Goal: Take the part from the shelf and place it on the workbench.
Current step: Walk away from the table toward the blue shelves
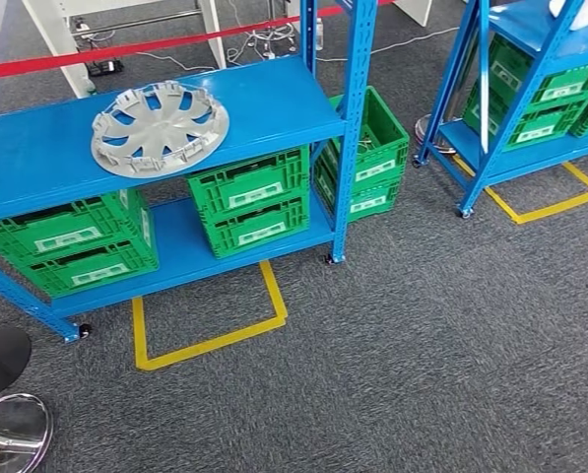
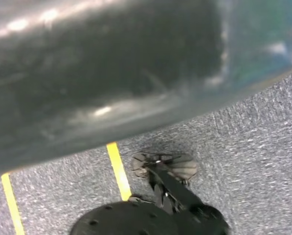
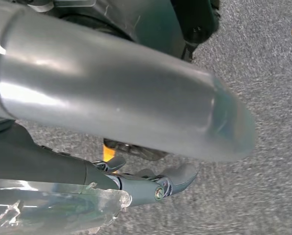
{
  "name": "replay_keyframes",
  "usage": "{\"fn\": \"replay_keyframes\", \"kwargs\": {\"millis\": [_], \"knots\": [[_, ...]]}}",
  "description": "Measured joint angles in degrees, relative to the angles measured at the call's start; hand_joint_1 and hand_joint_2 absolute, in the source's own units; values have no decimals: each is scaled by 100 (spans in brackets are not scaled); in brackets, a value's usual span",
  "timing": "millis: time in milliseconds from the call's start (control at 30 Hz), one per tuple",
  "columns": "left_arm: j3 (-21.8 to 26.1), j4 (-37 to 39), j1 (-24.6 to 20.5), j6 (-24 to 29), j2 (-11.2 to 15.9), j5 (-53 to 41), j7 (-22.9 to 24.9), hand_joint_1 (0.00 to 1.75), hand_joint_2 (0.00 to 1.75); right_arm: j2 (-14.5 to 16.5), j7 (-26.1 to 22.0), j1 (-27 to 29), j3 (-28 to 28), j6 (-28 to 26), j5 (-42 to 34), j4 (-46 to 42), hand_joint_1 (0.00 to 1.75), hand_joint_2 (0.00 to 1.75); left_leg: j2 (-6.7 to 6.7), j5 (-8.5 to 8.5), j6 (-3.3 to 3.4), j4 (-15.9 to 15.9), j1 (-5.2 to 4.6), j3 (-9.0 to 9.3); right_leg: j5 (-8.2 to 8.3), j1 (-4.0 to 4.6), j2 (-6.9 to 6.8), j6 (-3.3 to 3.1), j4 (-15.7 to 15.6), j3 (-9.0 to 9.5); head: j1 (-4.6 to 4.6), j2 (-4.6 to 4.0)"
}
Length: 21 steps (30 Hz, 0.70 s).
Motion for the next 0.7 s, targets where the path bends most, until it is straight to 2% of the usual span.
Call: {"fn": "replay_keyframes", "kwargs": {"millis": [33, 67, 133, 167, 200, 233, 267, 300, 333, 367, 400, 433, 467, 500, 533, 567, 633, 667, 700], "knots": [[-11, -10, -6, -1, -2, -1, 7, 0, 0, -1, -3, -1, 0, 0, 1, 15, 0, 0, 128, 52, 21, -221, -19, 78, -46, 22, -49, 32, -6, 22, 1, 0], [-24, -20, -11, -1, -4, -2, 9, 0, 0, -4, -6, -5, 0, 0, 2, 28, 0, 0, 192, 28, 39, -328, -37, 113, -84, 43, -108, 64, -20, 43, 4, 0], [-44, -33, 1, -1, -8, -2, 14, 0, 0, -14, -9, -21, 0, 0, 4, 39, 0, 0, 54, -16, 82, -376, -26, 131, -136, 52, -243, 121, -62, 121, 18, 0], [-50, -38, 17, 0, -13, -2, 13, 0, 0, -21, -11, -32, 0, 0, 5, 44, 0, 0, -28, -21, 107, -388, -10, 146, -179, 45, -199, 155, -27, 140, 31, 0], [-56, -43, 30, 0, -17, -2, 12, 0, 0, -26, -12, -42, 0, 1, 5, 52, 0, 0, -104, -26, 135, -400, 10, 165, -260, 35, -84, 189, 106, 102, 45, 0], [-64, -50, 33, 0, -22, -2, 12, 0, 0, -30, -13, -49, 0, 2, 6, 65, 0, 0, -173, -32, 162, -409, 30, 189, -385, 22, 78, 216, 360, -15, 57, 0], [-77, -58, 34, 0, -24, -2, 11, 0, 0, -33, -14, -52, 1, 3, 7, 81, 0, 0, -245, -51, 185, -409, 33, 204, -536, 15, 249, 234, 722, -212, 74, 0], [-89, -63, 30, 0, -23, -2, 11, 0, 0, -34, -13, -48, 1, 2, 7, 94, 0, 0, -324, -71, 204, -408, 35, 224, -667, 10, 336, 242, 1108, -450, 81, 0], [-98, -67, 30, 0, -23, -2, 11, 0, 0, -37, -12, -42, 1, 1, 6, 103, 0, 0, -414, -95, 215, -408, 35, 253, -717, 8, 375, 245, 1403, -662, 84, 0], [-105, -68, 34, 0, -22, -2, 11, 0, 0, -40, -11, -34, 1, 0, 4, 109, 0, 0, -508, -124, 217, -407, 36, 293, -649, 8, 395, 242, 1521, -802, 88, 0], [-108, -69, 37, 0, -22, -2, 11, 0, 0, -42, -10, -30, 0, -1, 2, 114, 0, 0, -600, -157, 212, -407, 37, 344, -463, 7, 409, 236, 1424, -841, 90, 0], [-110, -69, 39, 0, -22, -2, 11, 0, 0, -44, -9, -29, 0, -1, 2, 118, 0, 0, -688, -194, 201, -406, 41, 403, -194, 2, 442, 227, 1140, -786, 90, 0], [-112, -69, 40, 0, -22, -2, 11, 0, 0, -45, -8, -25, 0, 0, 1, 127, 0, 0, -768, -236, 181, -407, 45, 458, 50, -11, 543, 223, 800, -679, 90, 0], [-114, -69, 37, 0, -21, -2, 12, 0, 0, -45, -9, -26, 0, 1, -1, 141, 0, 0, -843, -277, 152, -397, 44, 496, 209, -33, 675, 220, 483, -564, 88, -1], [-117, -71, 35, 0, -20, -3, 12, 0, 0, -45, -10, -31, 0, 2, -2, 156, 0, 0, -907, -301, 118, -392, 46, 514, 284, -46, 791, 210, 274, -475, 84, -1], [-120, -73, 36, 0, -19, -7, 13, 0, 0, -45, -13, -38, 0, 3, -4, 171, 0, 0, -961, -314, 84, -396, 52, 512, 276, -52, 873, 193, 182, -425, 83, -1], [-123, -77, 46, 0, -15, -14, 13, 0, 0, -45, -22, -60, 0, 8, -8, 186, 0, 0, -1040, -318, 30, -419, 70, 501, 245, -49, 837, 139, 137, -388, 82, 1], [-123, -79, 50, 0, -15, -17, 13, 0, 0, -46, -30, -67, 0, 11, -11, 190, 0, 0, -987, -340, 2, -403, 68, 496, 235, -55, 797, 110, 117, -362, 77, 1], [-124, -81, 46, 0, -13, -18, 12, 0, 0, -48, -40, -71, -1, 16, -14, 194, 0, 0, -873, -397, -29, -298, 60, 450, 223, -65, 754, 77, 94, -327, 50, 1]]}}
